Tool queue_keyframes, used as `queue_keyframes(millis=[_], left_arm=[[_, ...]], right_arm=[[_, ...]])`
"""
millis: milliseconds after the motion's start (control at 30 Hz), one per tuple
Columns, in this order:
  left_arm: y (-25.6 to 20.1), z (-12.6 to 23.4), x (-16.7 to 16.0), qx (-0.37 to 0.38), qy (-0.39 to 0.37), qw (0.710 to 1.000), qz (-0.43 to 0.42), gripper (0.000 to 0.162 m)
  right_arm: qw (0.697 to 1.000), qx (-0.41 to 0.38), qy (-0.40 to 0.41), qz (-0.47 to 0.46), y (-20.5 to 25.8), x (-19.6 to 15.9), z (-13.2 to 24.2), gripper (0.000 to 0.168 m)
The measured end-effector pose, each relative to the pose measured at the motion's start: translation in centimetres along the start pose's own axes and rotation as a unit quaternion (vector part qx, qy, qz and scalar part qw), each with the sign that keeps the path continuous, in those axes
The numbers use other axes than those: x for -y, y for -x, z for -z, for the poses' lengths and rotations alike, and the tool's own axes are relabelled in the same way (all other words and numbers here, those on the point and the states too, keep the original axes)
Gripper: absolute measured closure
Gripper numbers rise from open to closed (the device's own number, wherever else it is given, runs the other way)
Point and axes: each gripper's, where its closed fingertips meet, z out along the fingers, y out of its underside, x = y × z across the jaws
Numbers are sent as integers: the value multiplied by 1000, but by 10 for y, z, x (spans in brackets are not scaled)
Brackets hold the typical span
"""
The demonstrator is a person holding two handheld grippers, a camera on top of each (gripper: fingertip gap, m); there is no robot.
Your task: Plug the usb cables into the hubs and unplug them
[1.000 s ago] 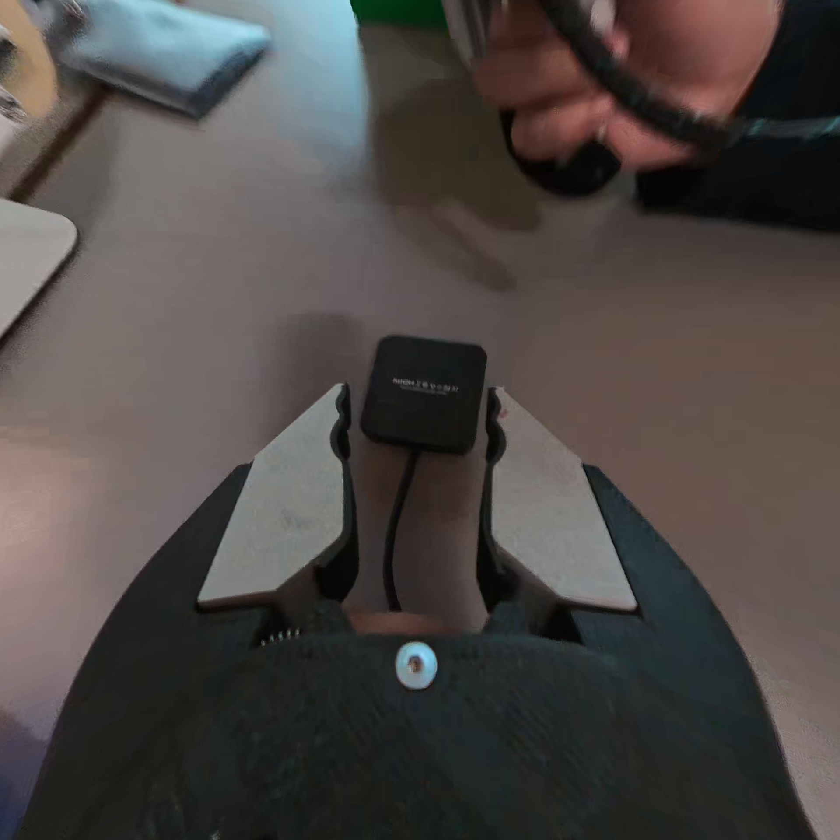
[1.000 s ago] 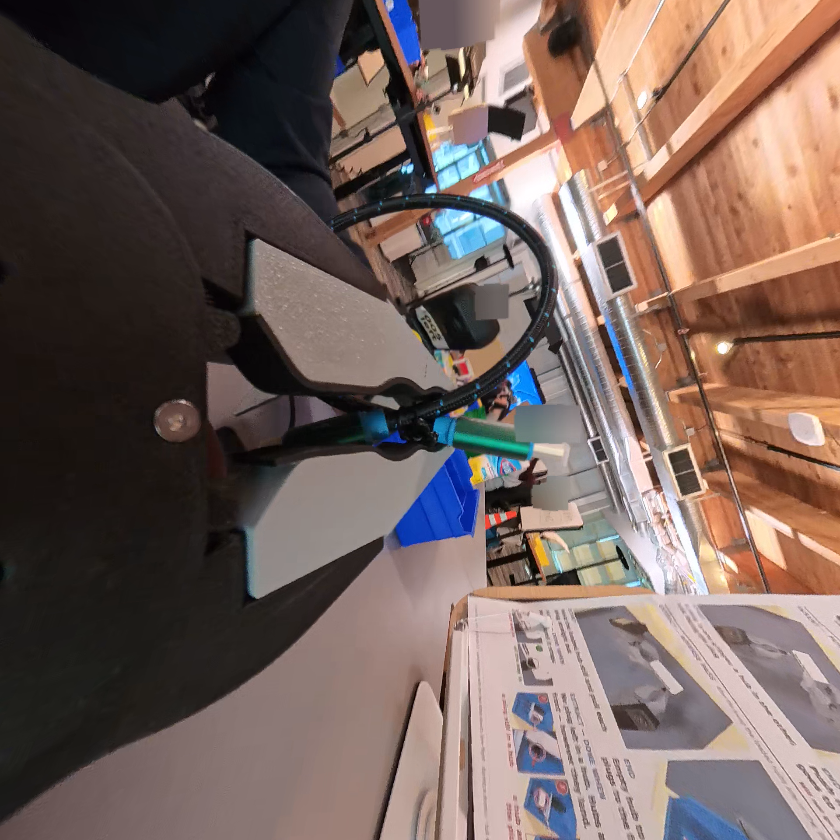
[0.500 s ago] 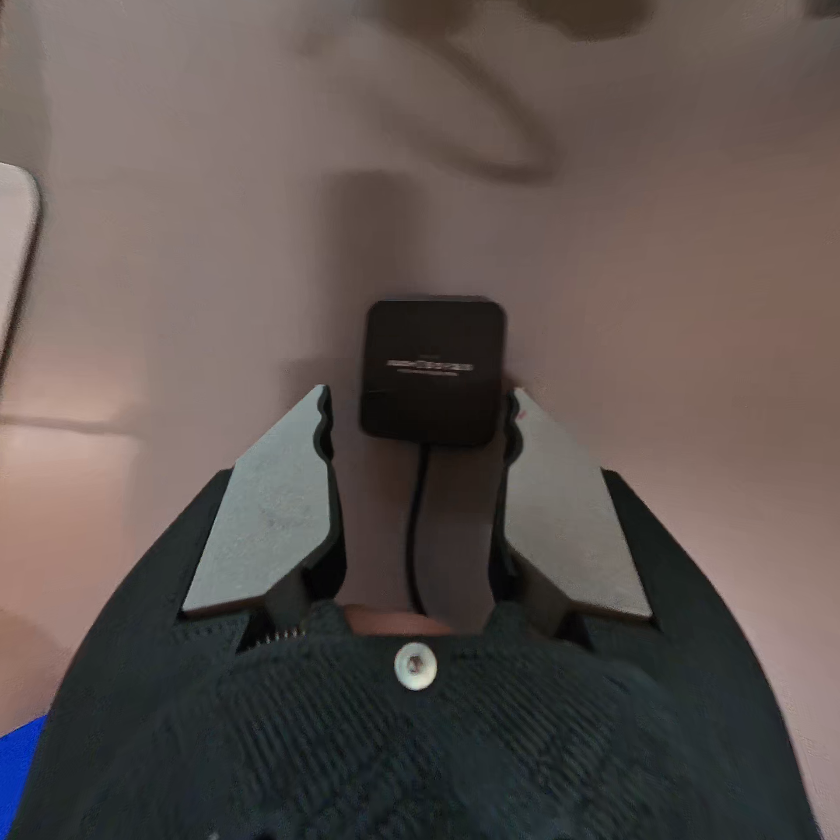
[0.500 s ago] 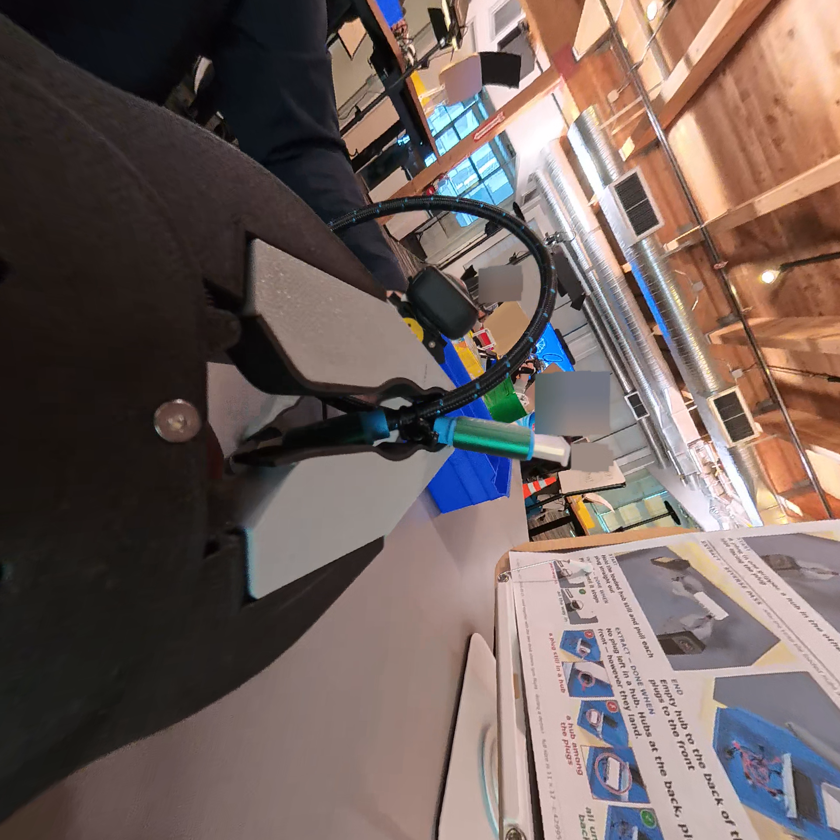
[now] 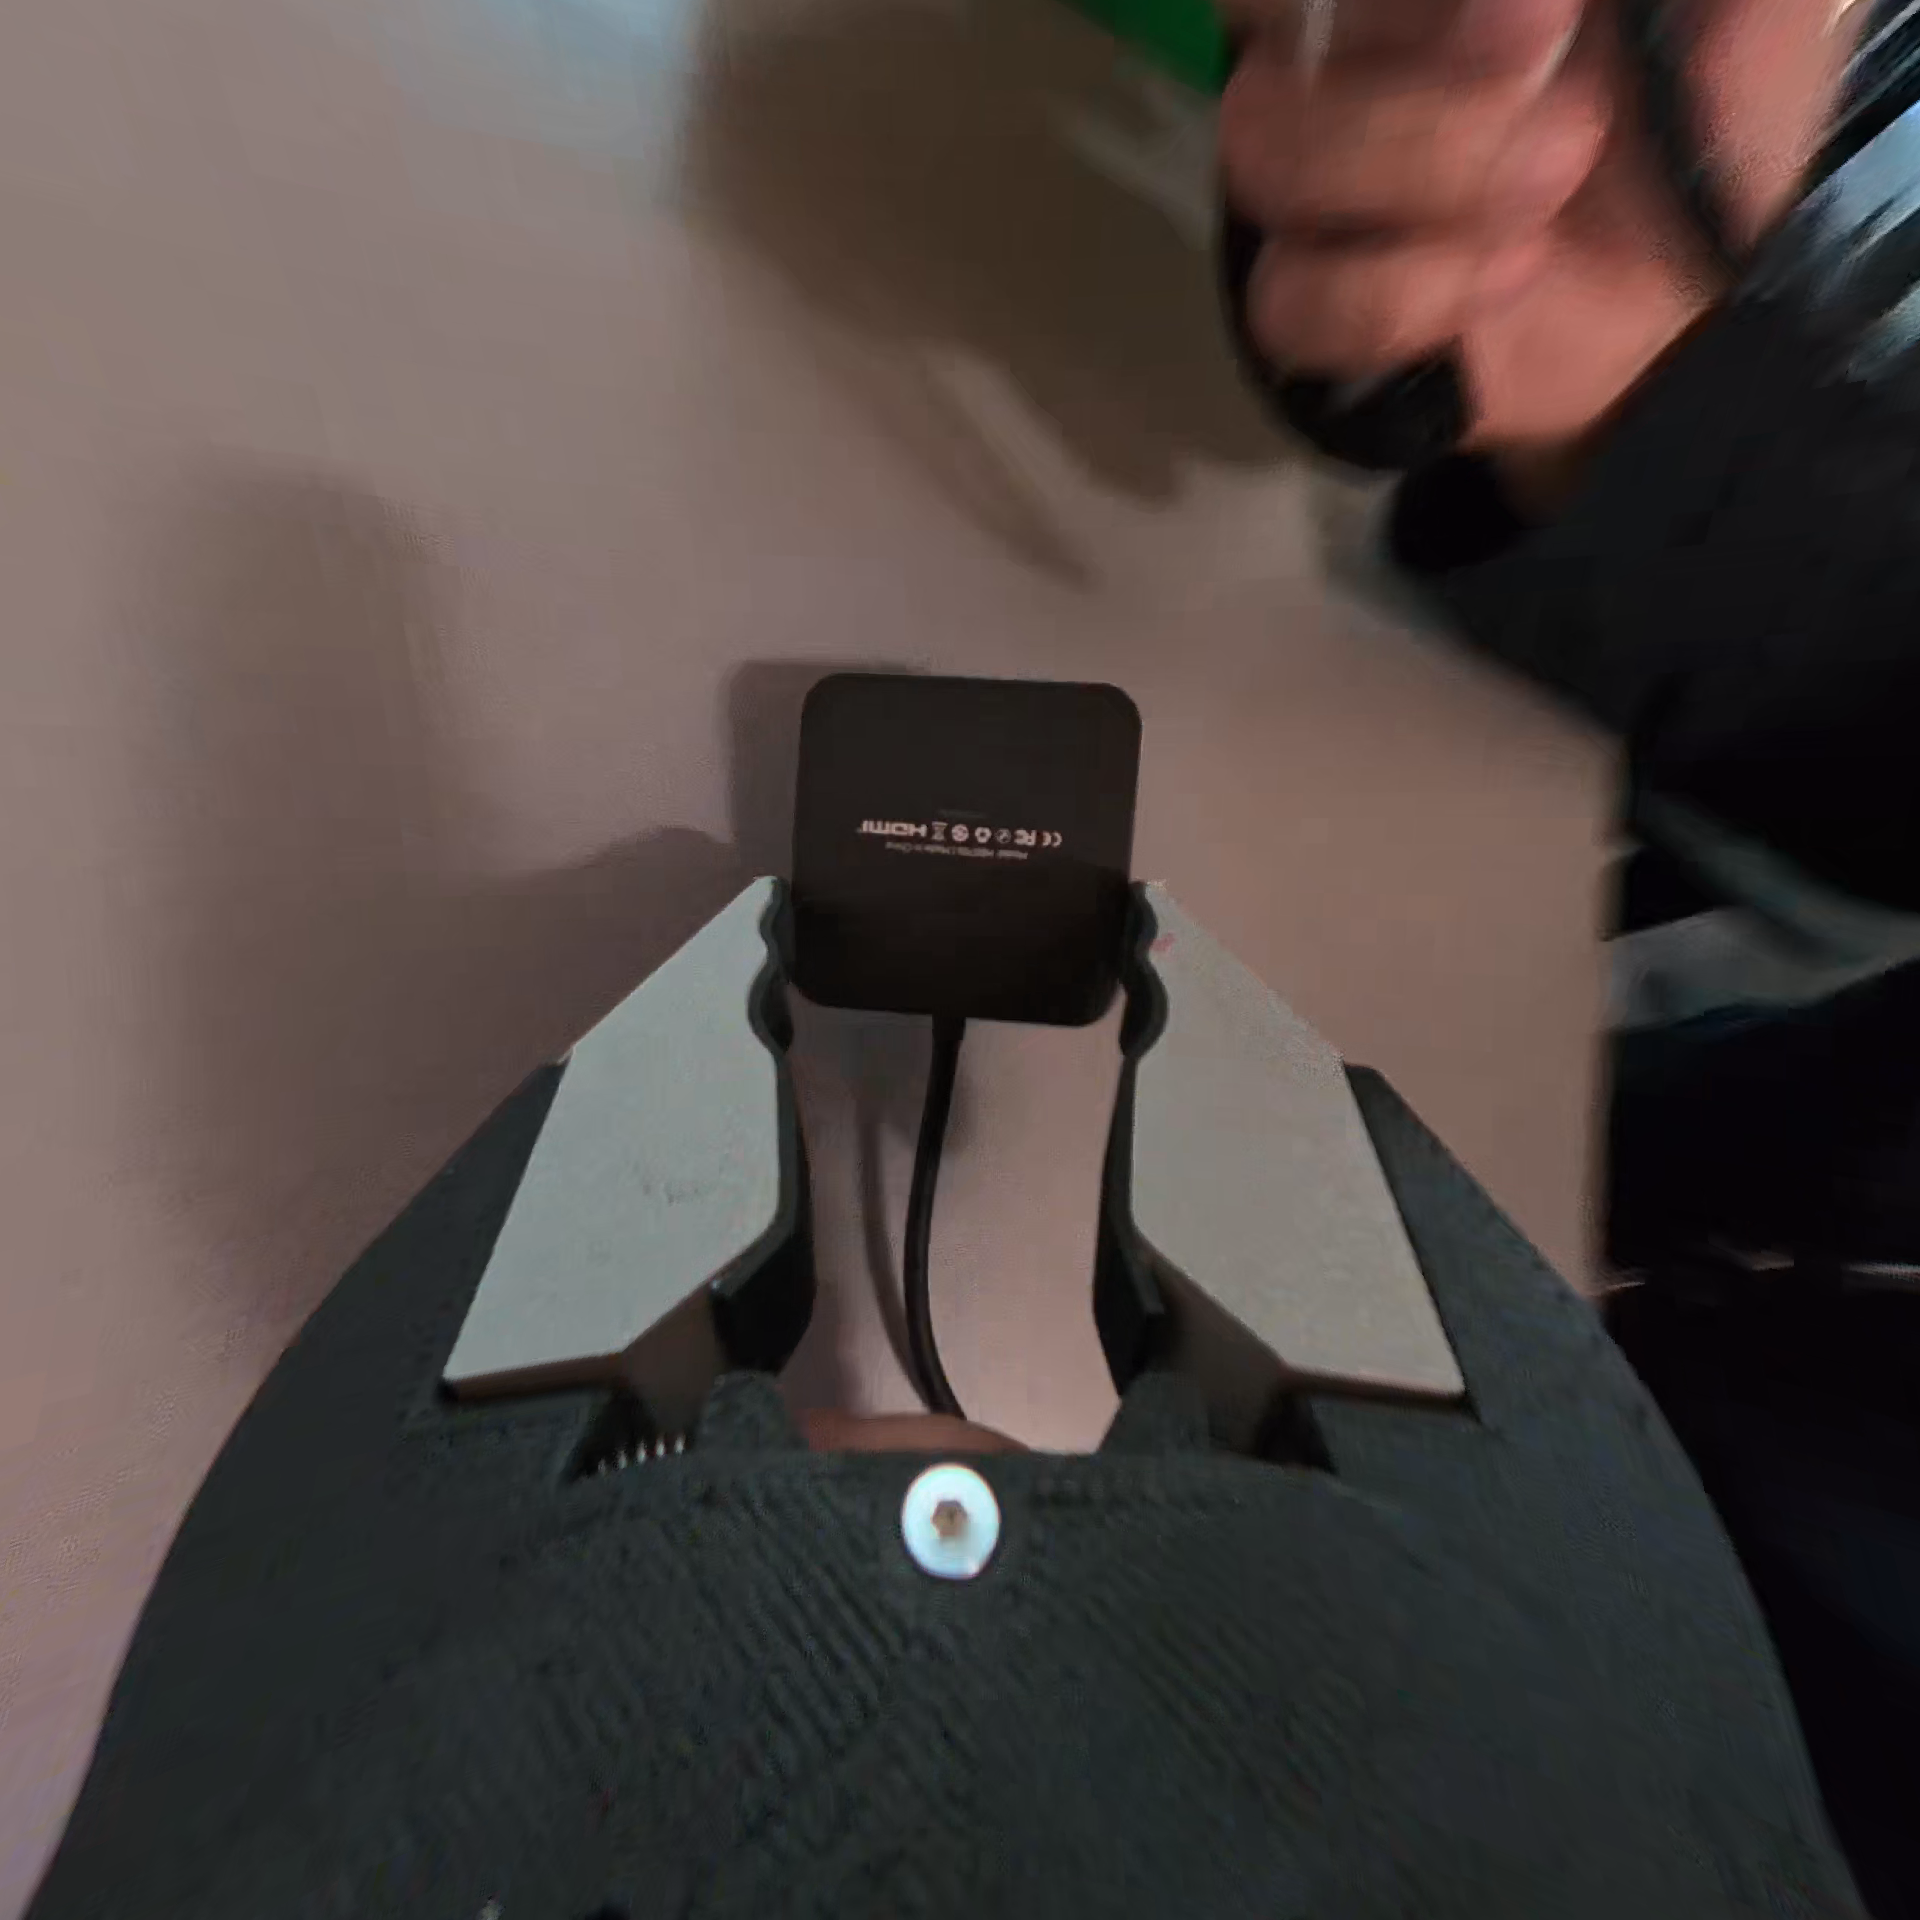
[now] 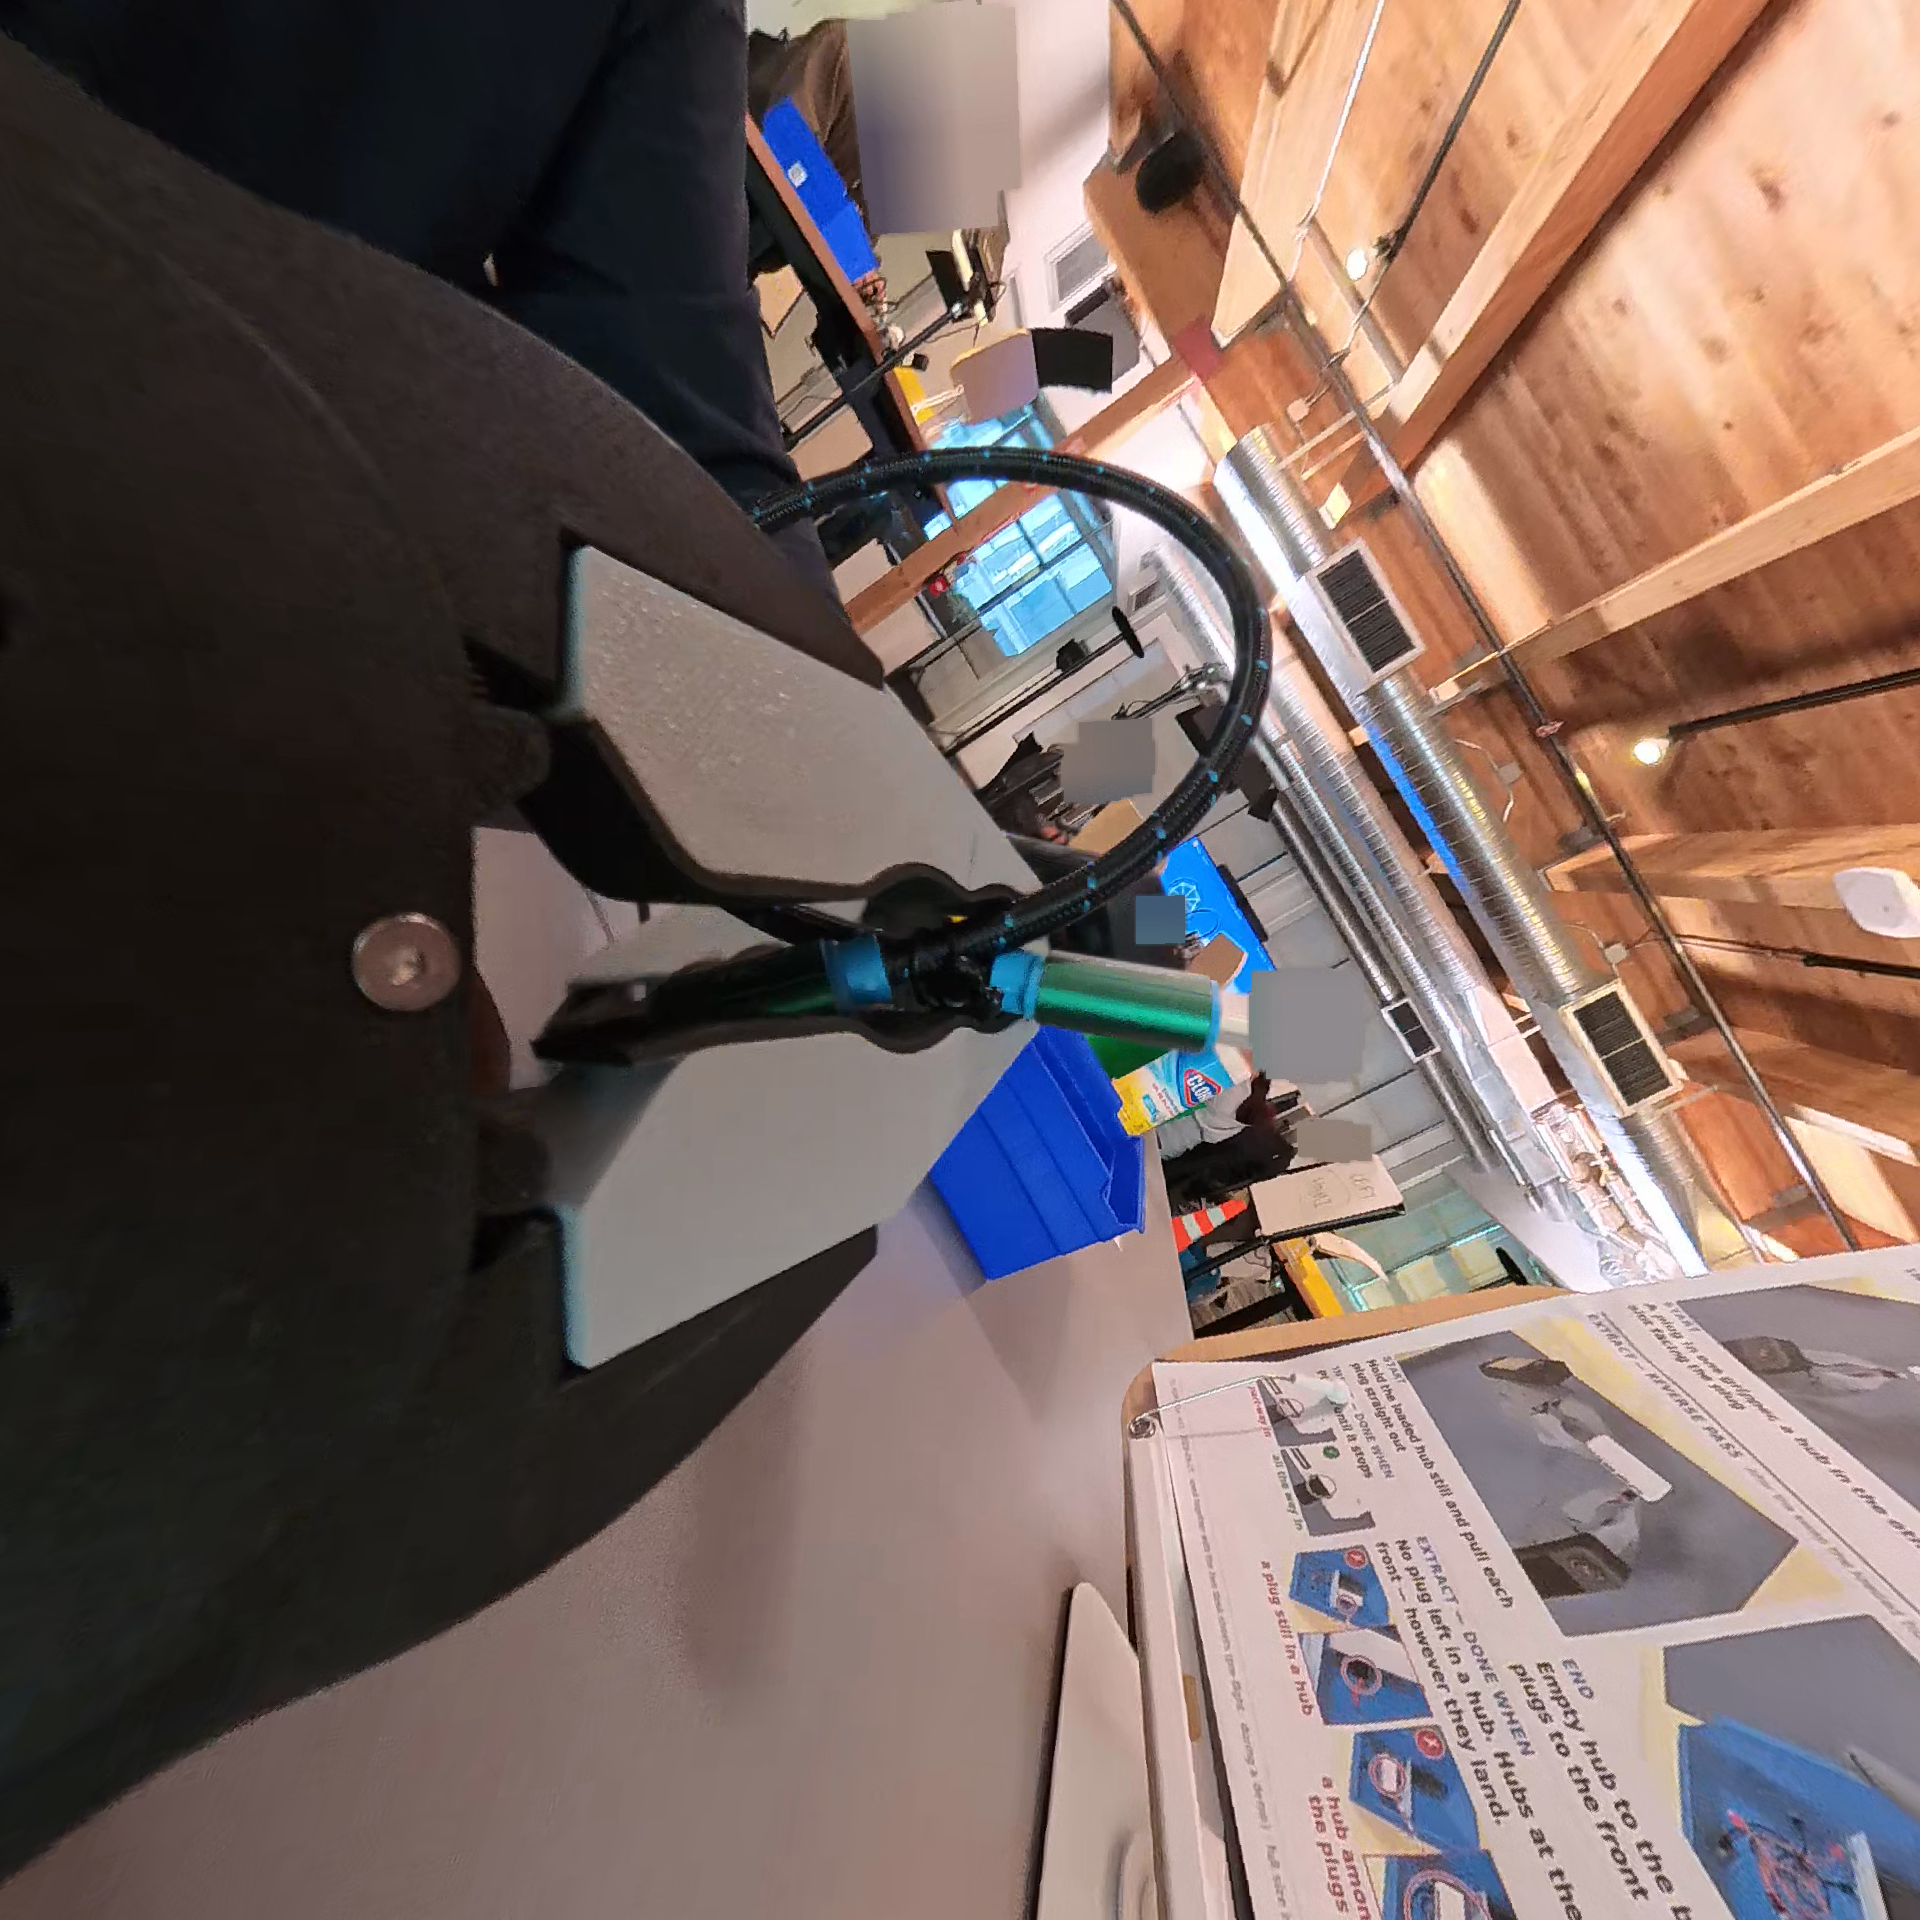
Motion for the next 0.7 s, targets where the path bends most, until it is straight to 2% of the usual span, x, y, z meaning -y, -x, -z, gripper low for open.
queue_keyframes(millis=[100,200,300,367,467,567,633,700], left_arm=[[-18,18,22,-98,-92,987,85,100],[-19,37,33,-157,-170,960,157,100],[-6,49,26,-153,-218,944,195,100],[4,56,21,-150,-246,932,221,100],[8,59,13,-139,-252,930,228,100],[1,59,13,-139,-242,935,217,100],[-8,58,17,-149,-235,939,204,100],[-19,56,20,-163,-220,943,189,101]], right_arm=[[999,-32,30,22,-7,-4,3,156],[984,-143,82,73,-38,-7,23,156],[946,-252,166,122,-71,-21,50,156],[935,-254,227,98,-77,-44,56,156],[911,-252,322,52,-84,-85,60,156],[872,-274,400,69,-93,-112,68,156],[863,-282,412,82,-95,-113,71,144],[873,-282,387,90,-94,-101,70,138]])
